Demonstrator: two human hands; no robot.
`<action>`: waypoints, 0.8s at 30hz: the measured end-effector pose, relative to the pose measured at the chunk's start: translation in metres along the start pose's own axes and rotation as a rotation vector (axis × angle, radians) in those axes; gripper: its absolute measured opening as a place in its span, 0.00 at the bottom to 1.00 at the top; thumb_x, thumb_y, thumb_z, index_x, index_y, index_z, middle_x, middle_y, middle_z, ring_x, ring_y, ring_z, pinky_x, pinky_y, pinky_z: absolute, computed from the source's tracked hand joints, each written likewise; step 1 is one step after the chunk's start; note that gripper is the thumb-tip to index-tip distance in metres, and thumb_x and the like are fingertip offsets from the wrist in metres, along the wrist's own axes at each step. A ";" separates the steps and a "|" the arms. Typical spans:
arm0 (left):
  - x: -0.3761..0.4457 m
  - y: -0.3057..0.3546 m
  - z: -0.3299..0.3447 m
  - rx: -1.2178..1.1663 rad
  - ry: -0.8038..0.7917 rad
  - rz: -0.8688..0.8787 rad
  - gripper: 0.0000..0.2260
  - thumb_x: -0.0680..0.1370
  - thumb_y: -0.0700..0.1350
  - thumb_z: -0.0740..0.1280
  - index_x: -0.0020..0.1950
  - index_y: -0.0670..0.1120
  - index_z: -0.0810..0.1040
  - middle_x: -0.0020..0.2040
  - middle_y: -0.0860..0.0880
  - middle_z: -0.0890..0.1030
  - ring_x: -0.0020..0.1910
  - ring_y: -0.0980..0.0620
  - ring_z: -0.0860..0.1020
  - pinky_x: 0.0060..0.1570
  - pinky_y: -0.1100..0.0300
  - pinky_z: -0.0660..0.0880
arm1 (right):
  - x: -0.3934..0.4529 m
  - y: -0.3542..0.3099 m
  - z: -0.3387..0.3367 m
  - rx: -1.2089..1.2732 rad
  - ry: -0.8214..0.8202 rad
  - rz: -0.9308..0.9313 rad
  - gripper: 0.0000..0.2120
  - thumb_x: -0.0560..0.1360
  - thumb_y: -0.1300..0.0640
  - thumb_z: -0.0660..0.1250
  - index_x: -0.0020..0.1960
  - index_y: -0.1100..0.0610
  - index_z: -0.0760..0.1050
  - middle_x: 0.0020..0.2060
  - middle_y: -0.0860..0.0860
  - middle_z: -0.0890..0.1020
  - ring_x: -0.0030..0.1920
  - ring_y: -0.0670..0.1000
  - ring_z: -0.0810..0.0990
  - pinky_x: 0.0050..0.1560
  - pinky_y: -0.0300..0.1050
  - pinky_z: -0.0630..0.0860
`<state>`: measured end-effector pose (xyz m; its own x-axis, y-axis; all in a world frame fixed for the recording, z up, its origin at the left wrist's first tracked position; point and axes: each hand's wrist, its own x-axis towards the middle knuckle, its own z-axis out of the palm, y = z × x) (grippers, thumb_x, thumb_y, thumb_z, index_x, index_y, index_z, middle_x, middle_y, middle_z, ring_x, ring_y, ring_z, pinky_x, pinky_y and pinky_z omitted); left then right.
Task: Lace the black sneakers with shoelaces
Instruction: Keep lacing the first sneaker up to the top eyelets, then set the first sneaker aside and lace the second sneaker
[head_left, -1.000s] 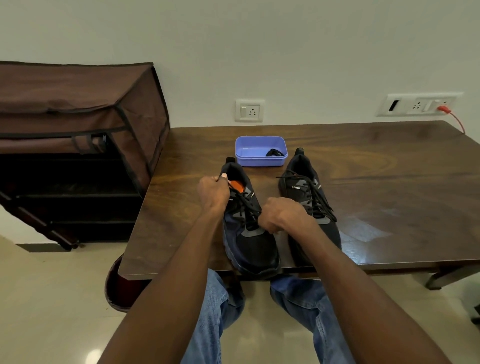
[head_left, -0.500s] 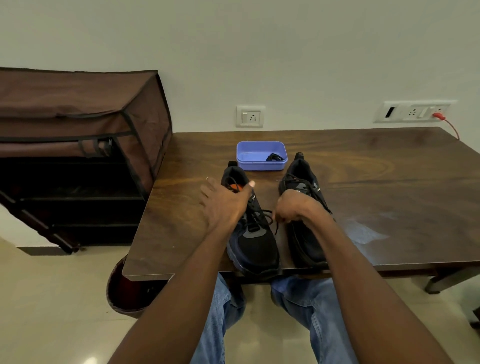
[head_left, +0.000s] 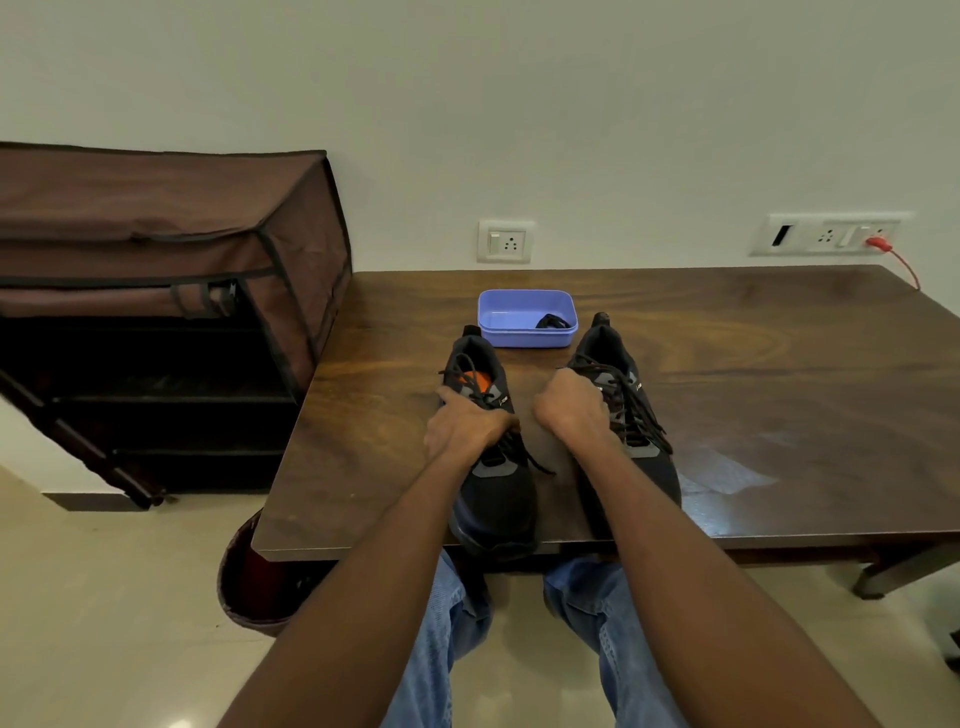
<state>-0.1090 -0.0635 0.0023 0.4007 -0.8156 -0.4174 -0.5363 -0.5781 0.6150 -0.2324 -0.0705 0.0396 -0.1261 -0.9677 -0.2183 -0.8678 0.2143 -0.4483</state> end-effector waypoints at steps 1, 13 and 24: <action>0.002 -0.003 -0.005 -0.010 0.008 0.003 0.46 0.66 0.60 0.77 0.75 0.45 0.57 0.64 0.43 0.76 0.61 0.41 0.77 0.56 0.51 0.76 | 0.000 -0.003 0.002 0.000 0.005 -0.010 0.06 0.79 0.60 0.63 0.52 0.60 0.75 0.50 0.57 0.80 0.47 0.56 0.77 0.46 0.49 0.74; 0.026 -0.077 -0.099 -0.264 0.240 -0.075 0.46 0.64 0.56 0.78 0.76 0.48 0.61 0.67 0.43 0.75 0.65 0.39 0.74 0.62 0.48 0.74 | 0.001 -0.035 0.024 -0.038 -0.039 -0.111 0.07 0.77 0.61 0.63 0.52 0.60 0.77 0.51 0.57 0.81 0.50 0.57 0.79 0.46 0.48 0.74; 0.039 -0.085 -0.096 -0.212 0.213 -0.063 0.45 0.56 0.57 0.75 0.72 0.56 0.66 0.63 0.46 0.78 0.61 0.39 0.77 0.62 0.44 0.75 | 0.000 -0.045 0.037 -0.059 -0.072 -0.146 0.04 0.76 0.59 0.66 0.43 0.57 0.75 0.44 0.54 0.79 0.45 0.54 0.79 0.44 0.49 0.77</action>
<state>0.0236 -0.0444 -0.0019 0.5870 -0.7424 -0.3228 -0.3478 -0.5913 0.7276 -0.1753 -0.0756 0.0273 0.0364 -0.9756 -0.2166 -0.9012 0.0616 -0.4291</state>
